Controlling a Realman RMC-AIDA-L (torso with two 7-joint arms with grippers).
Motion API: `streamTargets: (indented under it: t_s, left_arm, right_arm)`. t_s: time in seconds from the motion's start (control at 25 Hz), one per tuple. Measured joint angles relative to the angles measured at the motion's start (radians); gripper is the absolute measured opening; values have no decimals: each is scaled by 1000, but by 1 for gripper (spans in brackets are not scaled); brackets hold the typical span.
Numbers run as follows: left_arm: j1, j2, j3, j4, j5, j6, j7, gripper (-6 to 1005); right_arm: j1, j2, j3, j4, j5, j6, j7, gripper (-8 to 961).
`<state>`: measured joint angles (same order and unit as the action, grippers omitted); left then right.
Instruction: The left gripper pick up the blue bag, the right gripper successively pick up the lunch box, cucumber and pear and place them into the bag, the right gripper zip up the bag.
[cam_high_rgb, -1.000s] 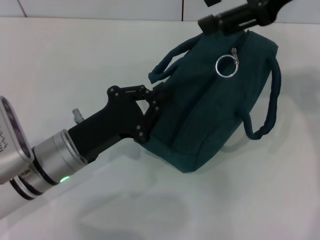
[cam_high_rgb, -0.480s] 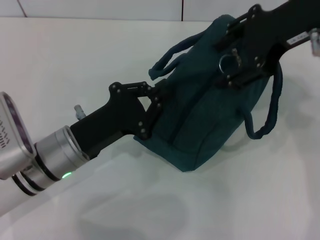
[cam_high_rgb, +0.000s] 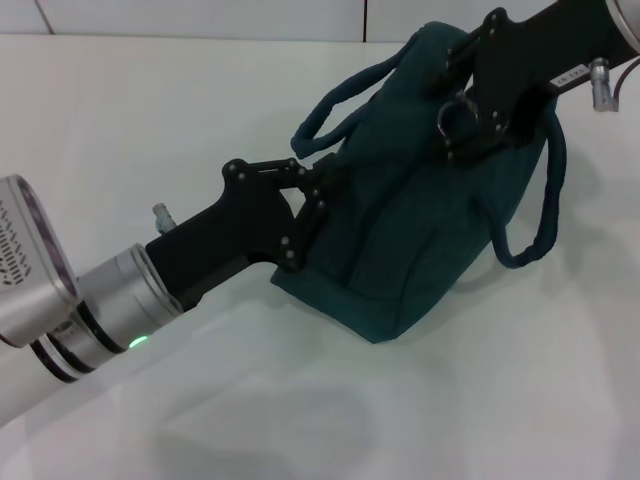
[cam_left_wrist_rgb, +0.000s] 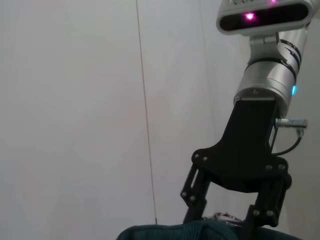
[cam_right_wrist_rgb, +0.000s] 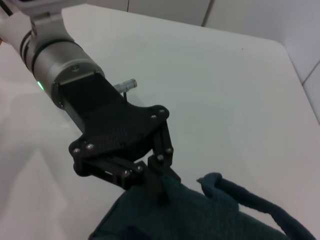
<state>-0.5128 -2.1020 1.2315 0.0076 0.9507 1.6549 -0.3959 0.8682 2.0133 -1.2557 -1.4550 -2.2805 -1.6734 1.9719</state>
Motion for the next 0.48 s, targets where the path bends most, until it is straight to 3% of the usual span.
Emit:
streamTargets:
  t_s: [0.2, 0.48]
  left_arm:
    - [0, 1, -1, 0, -10, 0, -2, 49]
    - [6, 2, -1, 0, -11, 0, -3, 49]
  right_arm:
    - [-11, 0, 6, 0, 4, 24, -1, 572]
    - [-45, 1, 6, 9, 7, 118, -4, 295]
